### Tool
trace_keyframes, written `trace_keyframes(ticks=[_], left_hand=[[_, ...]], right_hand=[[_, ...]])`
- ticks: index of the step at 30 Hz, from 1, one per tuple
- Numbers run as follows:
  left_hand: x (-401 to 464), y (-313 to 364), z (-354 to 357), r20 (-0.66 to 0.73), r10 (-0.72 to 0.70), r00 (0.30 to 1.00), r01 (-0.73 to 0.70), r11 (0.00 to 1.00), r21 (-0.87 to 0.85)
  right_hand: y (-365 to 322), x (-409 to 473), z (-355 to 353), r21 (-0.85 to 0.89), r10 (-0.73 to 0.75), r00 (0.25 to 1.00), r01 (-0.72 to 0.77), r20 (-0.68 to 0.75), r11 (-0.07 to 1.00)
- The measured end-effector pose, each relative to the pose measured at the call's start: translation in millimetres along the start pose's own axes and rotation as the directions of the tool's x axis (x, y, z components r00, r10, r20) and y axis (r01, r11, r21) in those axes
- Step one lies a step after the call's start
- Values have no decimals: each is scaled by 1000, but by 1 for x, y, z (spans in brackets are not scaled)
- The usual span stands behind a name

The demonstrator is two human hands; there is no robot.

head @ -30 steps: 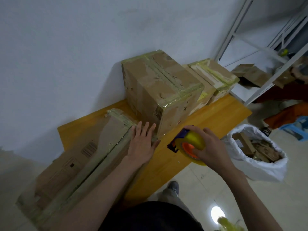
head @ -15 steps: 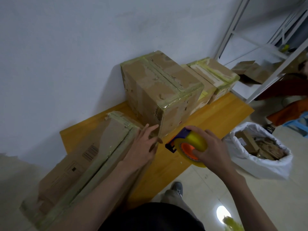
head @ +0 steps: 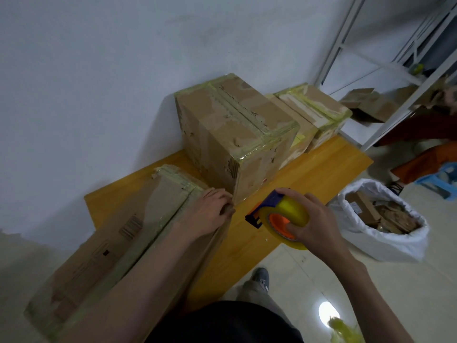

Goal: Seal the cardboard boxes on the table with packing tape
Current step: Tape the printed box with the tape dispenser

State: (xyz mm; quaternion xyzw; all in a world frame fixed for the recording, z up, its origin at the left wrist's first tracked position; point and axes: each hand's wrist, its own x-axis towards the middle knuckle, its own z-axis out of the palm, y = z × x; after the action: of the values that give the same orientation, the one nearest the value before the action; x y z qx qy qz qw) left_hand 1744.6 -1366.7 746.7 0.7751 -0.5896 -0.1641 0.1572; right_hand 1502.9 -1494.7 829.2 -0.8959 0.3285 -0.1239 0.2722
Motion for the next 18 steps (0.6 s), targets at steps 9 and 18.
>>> trace_keyframes(ticks=[9,18], left_hand=[[-8,-21,-5,-217,37,975,-53,996,-71],[-2,-22,-14,-61,6,998,-6,1000,1]], right_hand=[[3,-3,-3,28,29,999,-28,-27,999],[-22,-3,-4,153,29,994,-12,-107,988]])
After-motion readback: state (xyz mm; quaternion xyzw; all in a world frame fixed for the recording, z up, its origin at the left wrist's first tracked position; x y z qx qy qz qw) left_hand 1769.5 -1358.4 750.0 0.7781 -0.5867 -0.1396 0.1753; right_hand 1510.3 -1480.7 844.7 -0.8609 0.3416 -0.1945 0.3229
